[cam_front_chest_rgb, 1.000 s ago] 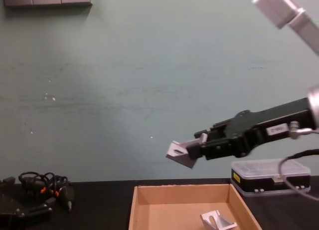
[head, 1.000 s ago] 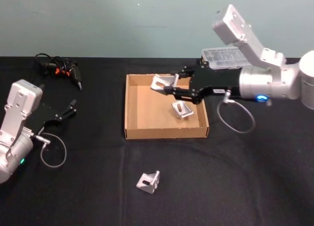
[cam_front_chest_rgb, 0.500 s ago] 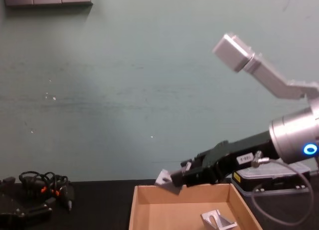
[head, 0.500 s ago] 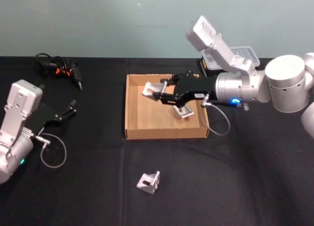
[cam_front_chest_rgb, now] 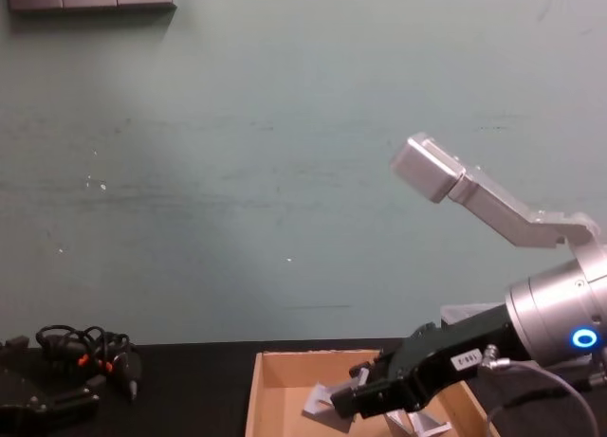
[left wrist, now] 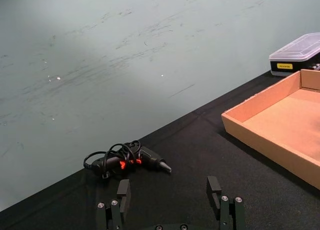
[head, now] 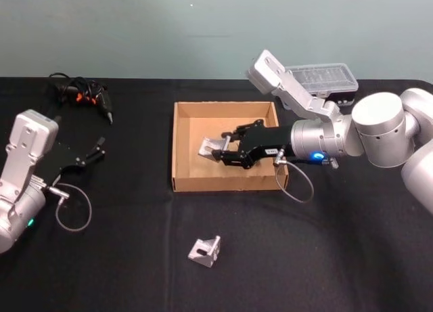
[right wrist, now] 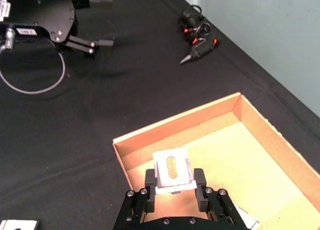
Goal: Use one hand to pick up the angle iron from the table and place it into the box.
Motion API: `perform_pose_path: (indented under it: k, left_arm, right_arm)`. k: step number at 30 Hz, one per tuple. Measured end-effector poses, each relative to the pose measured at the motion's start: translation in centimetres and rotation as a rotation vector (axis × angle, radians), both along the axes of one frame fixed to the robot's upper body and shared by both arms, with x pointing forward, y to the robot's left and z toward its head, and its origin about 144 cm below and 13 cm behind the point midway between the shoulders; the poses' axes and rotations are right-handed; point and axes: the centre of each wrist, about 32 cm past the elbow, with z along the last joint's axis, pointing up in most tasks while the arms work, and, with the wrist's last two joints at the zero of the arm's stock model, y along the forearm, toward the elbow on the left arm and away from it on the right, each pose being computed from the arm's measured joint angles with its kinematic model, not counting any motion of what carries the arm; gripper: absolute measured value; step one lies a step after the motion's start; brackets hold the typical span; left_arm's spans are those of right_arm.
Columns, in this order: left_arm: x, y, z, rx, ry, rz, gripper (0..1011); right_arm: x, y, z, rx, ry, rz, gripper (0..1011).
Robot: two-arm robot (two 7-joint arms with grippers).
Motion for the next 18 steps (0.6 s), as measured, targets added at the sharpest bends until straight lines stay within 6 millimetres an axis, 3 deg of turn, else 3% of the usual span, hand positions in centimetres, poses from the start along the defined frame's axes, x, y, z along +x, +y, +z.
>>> perform_pose_path:
  k: [18]
  left_arm:
    - [0.0, 0.0, 0.0, 0.000, 0.000, 0.000, 1000]
  right_arm:
    - [0.5, -0.4, -1.4, -0.040, 0.025, -0.007, 451]
